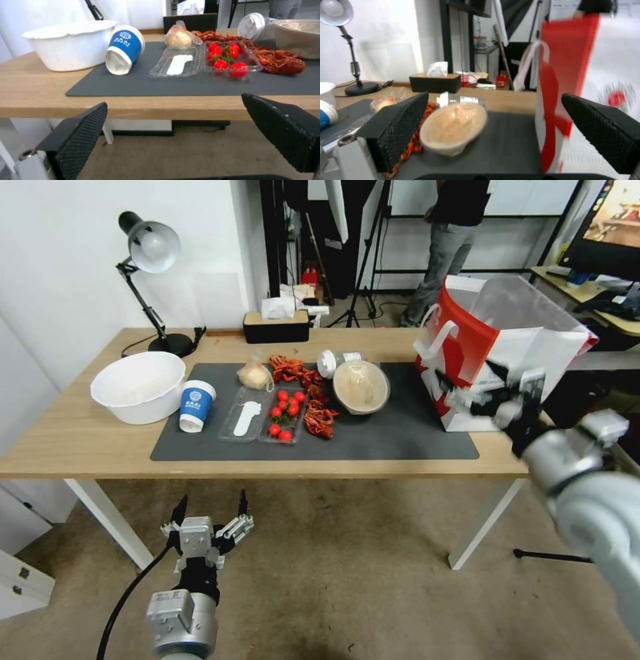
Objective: Pick up the trash from the table and place it into the takeout bag.
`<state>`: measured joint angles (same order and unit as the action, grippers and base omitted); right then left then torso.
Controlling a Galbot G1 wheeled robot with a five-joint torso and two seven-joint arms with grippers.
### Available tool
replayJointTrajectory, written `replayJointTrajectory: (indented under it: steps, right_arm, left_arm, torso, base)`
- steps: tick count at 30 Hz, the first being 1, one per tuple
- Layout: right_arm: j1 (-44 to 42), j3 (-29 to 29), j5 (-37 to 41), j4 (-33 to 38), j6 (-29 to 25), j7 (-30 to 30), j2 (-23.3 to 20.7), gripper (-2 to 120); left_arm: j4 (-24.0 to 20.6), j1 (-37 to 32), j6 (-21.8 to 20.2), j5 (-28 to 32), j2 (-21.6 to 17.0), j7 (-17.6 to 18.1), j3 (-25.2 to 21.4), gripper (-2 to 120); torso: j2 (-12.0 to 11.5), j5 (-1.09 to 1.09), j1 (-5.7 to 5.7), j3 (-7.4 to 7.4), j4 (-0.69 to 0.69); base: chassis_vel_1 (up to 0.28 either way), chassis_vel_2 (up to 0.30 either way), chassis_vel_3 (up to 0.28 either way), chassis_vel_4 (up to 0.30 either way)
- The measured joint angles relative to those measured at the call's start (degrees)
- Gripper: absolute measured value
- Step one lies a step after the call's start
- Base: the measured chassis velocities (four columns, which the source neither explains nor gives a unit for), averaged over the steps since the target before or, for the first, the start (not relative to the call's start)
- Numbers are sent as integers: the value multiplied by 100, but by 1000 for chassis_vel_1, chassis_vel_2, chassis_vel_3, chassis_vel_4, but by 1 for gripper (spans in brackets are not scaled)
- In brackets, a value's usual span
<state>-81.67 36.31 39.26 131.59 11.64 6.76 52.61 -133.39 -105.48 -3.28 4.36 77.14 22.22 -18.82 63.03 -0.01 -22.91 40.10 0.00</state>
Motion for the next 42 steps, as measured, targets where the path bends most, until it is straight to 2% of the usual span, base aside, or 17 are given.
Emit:
replayJointTrajectory:
  steps: [5,8,9,10,13,17,31,42]
  right_arm:
    - [-623,-16,-755,-84,-524,-53,683,100]
    - [-724,-22,-872,-92,-577,-46,762,100]
    - [-1084,-73,-1165,-111,-826,-5,1004,100]
    - [-1084,-73,-1165,-111,-826,-5,1004,100]
    - [-1444,-119,-1425,-181,-1350,-59,1250,100]
    - [-1724,-154,-1576,-218,-1642,-177,1420,100]
    - [-1780,-282,-1758,-270,-1716,-250,1590,100]
    - [-811,-919,-1652,-316,-1103,3,1521,100]
  left_arm:
    - [0,-15,37,0,-25,0,6,100]
    - [-3,-25,42,1,-35,0,3,100]
    - [-9,-43,66,1,-53,2,-3,100]
    - [-9,-43,66,1,-53,2,-3,100]
    - [-10,-47,91,3,-52,3,6,100]
    - [-30,-60,107,4,-49,3,21,100]
    - [-56,-128,216,0,-59,10,14,100]
    - [-134,-173,214,-98,-25,6,30,100]
  torso:
    - [0,1,0,0,0]
    - [0,1,0,0,0]
    - [0,0,0,0,0]
    - [0,0,0,0,0]
    - [0,1,0,0,-1]
    - [0,1,0,0,0]
    - [-1,1,0,1,-1]
    - [-1,1,-1,1,1]
  base:
    - [0,0,0,0]
    - [0,0,0,0]
    - [0,0,0,0]
    - [0,0,0,0]
    - [0,0,0,0]
    - [0,0,0,0]
    - [0,0,0,0]
    - [0,0,0,0]
